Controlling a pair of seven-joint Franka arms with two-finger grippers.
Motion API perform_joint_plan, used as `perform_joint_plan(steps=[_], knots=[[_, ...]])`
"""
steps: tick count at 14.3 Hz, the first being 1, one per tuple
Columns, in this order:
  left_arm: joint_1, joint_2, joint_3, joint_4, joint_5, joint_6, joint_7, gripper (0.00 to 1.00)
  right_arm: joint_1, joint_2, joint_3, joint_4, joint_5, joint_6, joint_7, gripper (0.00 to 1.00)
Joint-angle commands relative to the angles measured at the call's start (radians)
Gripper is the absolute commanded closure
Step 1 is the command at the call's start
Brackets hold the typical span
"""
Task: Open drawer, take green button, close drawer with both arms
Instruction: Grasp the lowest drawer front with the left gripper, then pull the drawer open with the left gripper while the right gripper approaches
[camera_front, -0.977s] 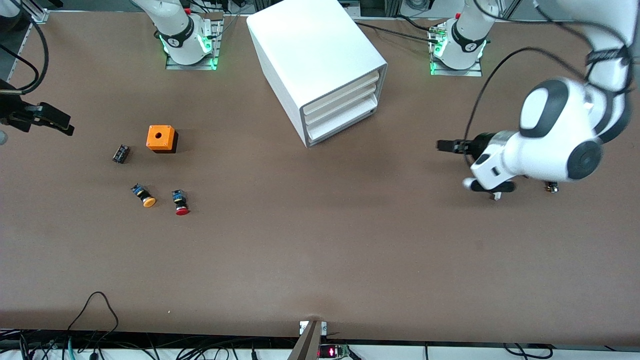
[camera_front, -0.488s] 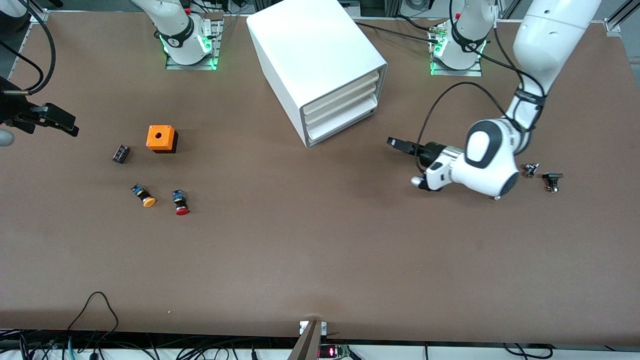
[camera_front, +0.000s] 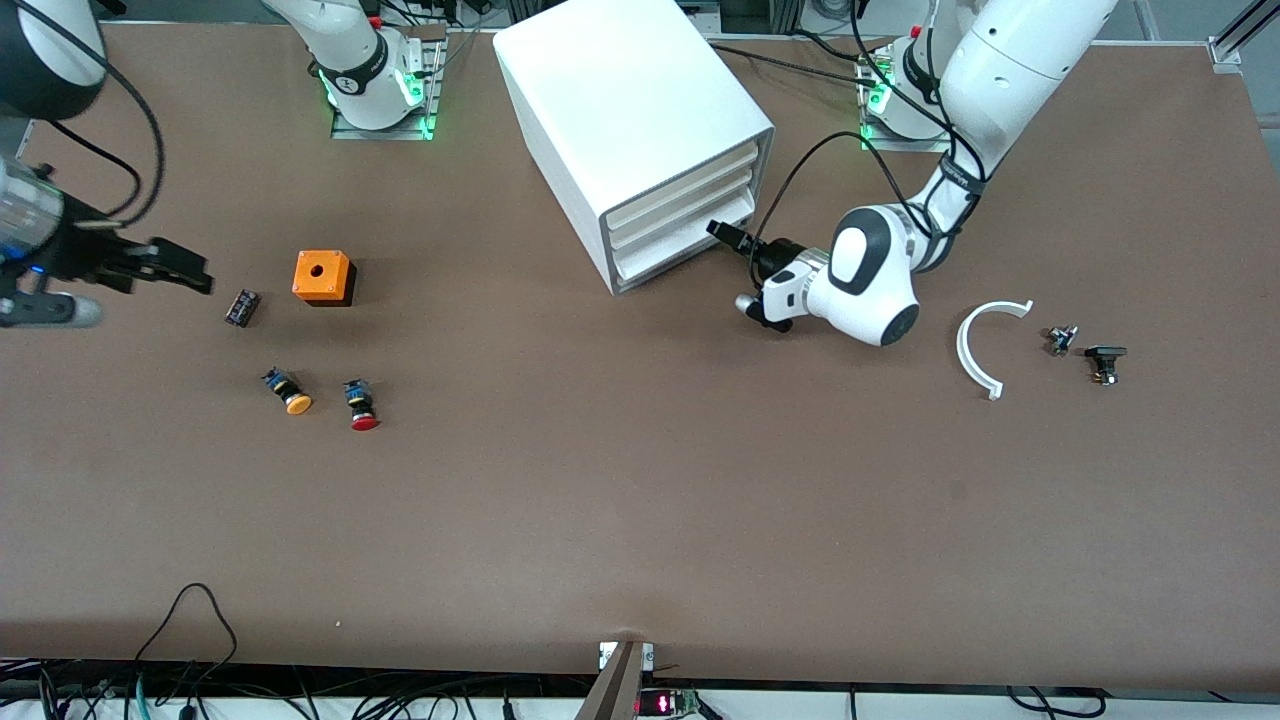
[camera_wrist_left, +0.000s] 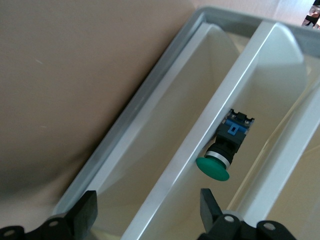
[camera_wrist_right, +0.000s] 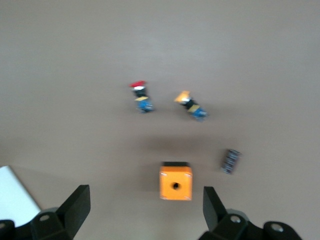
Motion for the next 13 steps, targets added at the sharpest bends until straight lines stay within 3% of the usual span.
perform_joint_plan(steps=[1, 2, 3, 4, 7, 8, 11, 13], knots=[[0.01, -0.009, -0.061, -0.072, -0.085, 0.074, 0.048, 0.15, 0.05, 0.052, 0.001, 0.018, 0.035, 0.052, 0.006, 0.0], [0.01, -0.009, -0.076, -0.084, -0.087, 0.106, 0.048, 0.3, 0.067, 0.075, 0.002, 0.021, 0.035, 0.069, 0.006, 0.0], [0.01, -0.007, -0.087, -0.084, -0.087, 0.121, 0.048, 0.55, 0.094, 0.091, 0.002, 0.021, 0.037, 0.092, -0.002, 0.0], [0.01, -0.007, -0.087, -0.084, -0.087, 0.121, 0.048, 1.0, 0.116, 0.109, 0.002, 0.023, 0.035, 0.112, -0.008, 0.0], [0.03, -0.015, -0.07, -0.073, -0.066, 0.12, 0.046, 1.0, 0.217, 0.151, 0.002, 0.029, 0.032, 0.166, -0.013, 0.0], [0.056, -0.024, -0.031, -0.054, -0.032, 0.12, 0.043, 1.0, 0.249, 0.17, 0.002, 0.036, 0.032, 0.182, -0.02, 0.0], [0.091, -0.026, 0.075, 0.051, -0.01, 0.12, 0.039, 1.0, 0.355, 0.271, 0.002, 0.153, 0.035, 0.207, -0.132, 0.0], [0.108, -0.024, 0.1, 0.091, -0.009, 0.12, 0.037, 1.0, 0.404, 0.339, 0.002, 0.243, 0.037, 0.207, -0.183, 0.0]])
